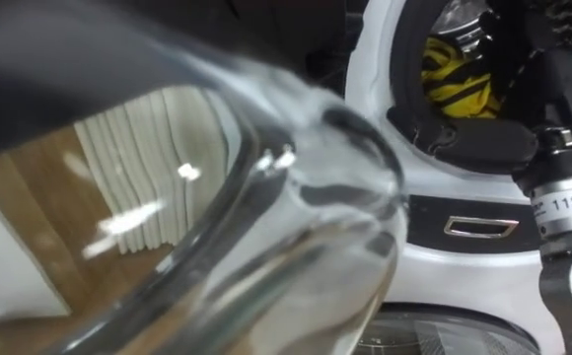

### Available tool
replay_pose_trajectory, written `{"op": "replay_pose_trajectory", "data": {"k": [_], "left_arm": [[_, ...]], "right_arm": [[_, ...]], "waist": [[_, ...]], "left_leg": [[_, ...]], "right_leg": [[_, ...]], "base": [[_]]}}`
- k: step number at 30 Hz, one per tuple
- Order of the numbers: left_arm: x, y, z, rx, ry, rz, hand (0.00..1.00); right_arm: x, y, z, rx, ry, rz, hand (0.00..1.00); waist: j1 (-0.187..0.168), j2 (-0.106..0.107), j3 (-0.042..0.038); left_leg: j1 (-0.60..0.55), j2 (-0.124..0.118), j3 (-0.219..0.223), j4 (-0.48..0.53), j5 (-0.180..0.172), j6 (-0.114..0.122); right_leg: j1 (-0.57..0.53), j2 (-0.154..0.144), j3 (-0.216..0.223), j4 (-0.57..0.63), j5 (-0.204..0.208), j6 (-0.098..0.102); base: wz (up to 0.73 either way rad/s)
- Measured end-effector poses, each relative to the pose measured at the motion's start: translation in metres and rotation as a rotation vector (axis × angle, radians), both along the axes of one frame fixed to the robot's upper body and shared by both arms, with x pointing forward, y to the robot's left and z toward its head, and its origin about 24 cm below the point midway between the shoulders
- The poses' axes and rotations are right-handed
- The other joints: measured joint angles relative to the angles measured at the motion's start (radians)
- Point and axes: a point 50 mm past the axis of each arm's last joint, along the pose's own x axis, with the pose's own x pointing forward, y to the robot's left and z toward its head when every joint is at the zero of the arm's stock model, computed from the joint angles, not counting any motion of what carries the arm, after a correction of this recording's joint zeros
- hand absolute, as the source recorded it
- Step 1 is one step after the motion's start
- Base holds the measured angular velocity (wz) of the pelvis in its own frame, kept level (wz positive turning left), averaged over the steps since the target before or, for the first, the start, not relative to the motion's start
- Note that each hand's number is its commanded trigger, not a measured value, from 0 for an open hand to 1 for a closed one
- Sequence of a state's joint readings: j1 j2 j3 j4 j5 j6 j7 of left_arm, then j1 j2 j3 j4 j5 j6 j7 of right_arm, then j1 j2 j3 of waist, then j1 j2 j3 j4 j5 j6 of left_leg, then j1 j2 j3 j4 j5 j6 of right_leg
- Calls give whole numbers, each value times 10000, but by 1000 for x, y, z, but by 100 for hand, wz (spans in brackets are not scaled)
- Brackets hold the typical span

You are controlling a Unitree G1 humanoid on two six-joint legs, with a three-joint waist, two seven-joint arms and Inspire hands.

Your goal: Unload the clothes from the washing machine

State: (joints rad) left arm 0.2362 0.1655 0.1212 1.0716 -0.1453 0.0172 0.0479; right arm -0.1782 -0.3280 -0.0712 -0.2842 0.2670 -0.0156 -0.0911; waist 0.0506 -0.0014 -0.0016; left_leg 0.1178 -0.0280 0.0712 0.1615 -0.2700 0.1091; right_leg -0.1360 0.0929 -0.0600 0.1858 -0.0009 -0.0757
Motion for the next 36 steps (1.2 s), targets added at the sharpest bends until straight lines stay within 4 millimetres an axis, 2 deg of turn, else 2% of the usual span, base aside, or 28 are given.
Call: {"op": "replay_pose_trajectory", "data": {"k": [5,8,12,15,32,36], "left_arm": [[-6,0,-1,28,207,44,0],[-11,-1,-1,46,313,100,0],[-16,1,0,99,480,151,0],[-14,3,0,131,424,121,0],[-9,5,1,182,332,196,0],[-8,6,1,287,342,88,0]], "right_arm": [[0,-3,-1,92,79,-185,0],[-2,-15,1,272,-22,-782,0],[-7,-30,1,565,-74,-1621,0],[-7,-29,-2,498,-5,-1644,0],[-8,-42,-3,1106,157,-2069,0],[-8,-44,-3,783,170,-2306,0]], "waist": [[-178,-17,19],[-205,4,28],[-303,70,0],[-433,59,1],[-500,-281,-43],[-591,-289,-10]], "left_leg": [[83,4,50,14,-13,8],[66,8,143,3,-58,23],[144,26,170,23,-58,25],[152,29,111,0,-59,27],[159,53,81,-14,-62,32],[158,54,101,-20,-63,31]], "right_leg": [[49,18,12,-3,1,1],[8,42,59,22,8,12],[54,63,100,25,9,13],[115,33,19,13,8,13],[153,24,-40,-16,8,13],[138,40,-3,-7,7,13]], "base": [[-2],[-10],[-3],[6],[0],[0]]}}
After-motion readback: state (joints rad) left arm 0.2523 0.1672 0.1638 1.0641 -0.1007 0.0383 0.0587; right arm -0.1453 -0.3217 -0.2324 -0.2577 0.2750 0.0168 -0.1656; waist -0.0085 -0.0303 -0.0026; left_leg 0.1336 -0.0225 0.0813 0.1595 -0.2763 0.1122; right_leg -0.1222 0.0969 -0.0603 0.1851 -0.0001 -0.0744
